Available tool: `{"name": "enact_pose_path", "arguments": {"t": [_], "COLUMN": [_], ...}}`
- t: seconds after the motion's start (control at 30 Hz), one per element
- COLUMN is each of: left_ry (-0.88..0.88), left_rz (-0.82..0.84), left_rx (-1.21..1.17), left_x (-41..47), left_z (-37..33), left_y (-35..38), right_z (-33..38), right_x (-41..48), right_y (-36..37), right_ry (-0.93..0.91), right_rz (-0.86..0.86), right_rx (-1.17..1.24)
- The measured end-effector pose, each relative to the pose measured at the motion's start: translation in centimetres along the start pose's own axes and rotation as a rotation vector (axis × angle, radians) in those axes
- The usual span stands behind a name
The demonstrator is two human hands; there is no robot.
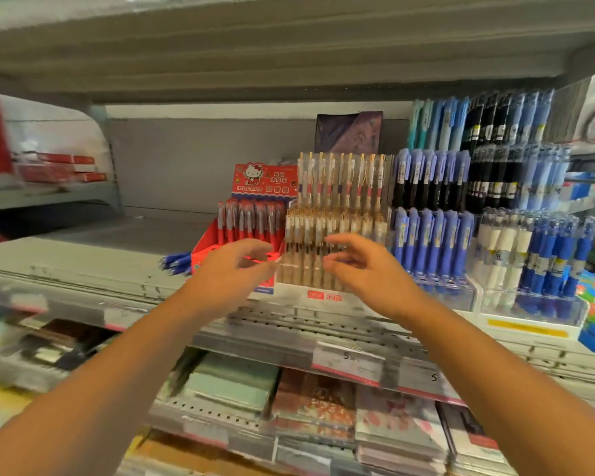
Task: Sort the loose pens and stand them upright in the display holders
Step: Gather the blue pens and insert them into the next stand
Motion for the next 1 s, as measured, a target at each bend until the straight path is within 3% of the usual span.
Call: {"name": "enact_pose_path", "arguments": {"t": [0.27, 0.53, 0.8, 1.0], "left_ry": [-0.085, -0.066, -0.051, -0.151], "left_rz": [-0.065, 0.04, 0.166, 0.291], "left_rx": [0.022, 0.115, 0.165, 0.166], "left_x": [2.0, 6.9, 12.1, 15.6], "left_z": [7.4, 14.6, 18.3, 20.2], "left_y": [-10.5, -17.0, -17.0, -13.1], "right_z": [4.4, 6.9, 7.0, 5.3], "right_x": [1.7, 5.8, 10.5, 14.4], "right_y": [11.5, 22.9, 28.4, 30.8], "right_ry": [0.015, 0.07, 0.111, 0.303], "right_rz": [0.106, 0.083, 0.032, 0.053], "right_rx": [-0.038, -0.093, -0.261, -0.372]}}
Point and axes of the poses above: each hand's wrist, its own x-axis towards the middle knuckle, its own y-axis out of the palm, z = x × y, the point moved 7 cm from there along x, towards the middle knuckle, and after that the axes turned 14 degrees about -z, right-handed, at the moved point
